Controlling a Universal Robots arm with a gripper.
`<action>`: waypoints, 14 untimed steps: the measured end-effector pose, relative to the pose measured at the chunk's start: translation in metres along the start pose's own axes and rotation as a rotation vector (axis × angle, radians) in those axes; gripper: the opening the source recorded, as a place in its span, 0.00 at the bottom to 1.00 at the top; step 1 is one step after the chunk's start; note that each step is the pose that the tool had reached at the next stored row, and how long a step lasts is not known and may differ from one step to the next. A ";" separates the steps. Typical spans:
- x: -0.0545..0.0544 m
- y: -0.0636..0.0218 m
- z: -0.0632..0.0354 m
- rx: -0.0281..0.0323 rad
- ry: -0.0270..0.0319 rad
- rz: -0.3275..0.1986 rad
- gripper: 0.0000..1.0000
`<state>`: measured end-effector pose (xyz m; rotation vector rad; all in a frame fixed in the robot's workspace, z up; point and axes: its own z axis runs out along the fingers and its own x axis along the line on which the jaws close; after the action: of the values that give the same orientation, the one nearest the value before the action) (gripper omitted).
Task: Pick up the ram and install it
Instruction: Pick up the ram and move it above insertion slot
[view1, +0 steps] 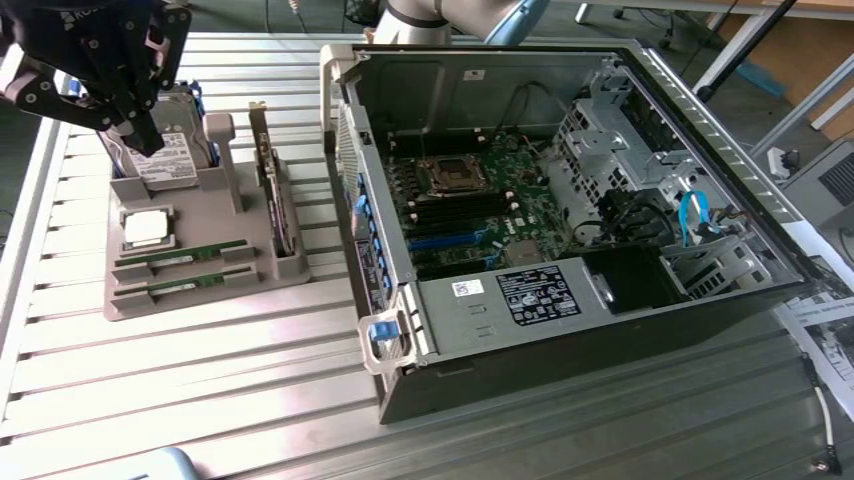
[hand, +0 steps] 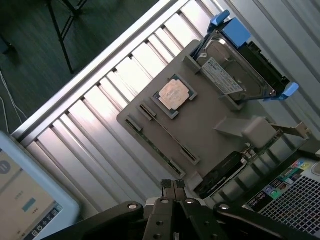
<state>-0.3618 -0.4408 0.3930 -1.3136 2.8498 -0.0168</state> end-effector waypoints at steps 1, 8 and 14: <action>0.000 0.0000 0.0000 0.0002 0.0003 -0.005 0.11; 0.000 0.0000 0.0000 0.0018 0.0016 -0.042 0.11; 0.000 0.0000 0.0000 0.0026 0.0022 -0.070 0.11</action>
<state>-0.3619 -0.4408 0.3930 -1.4138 2.8029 -0.0222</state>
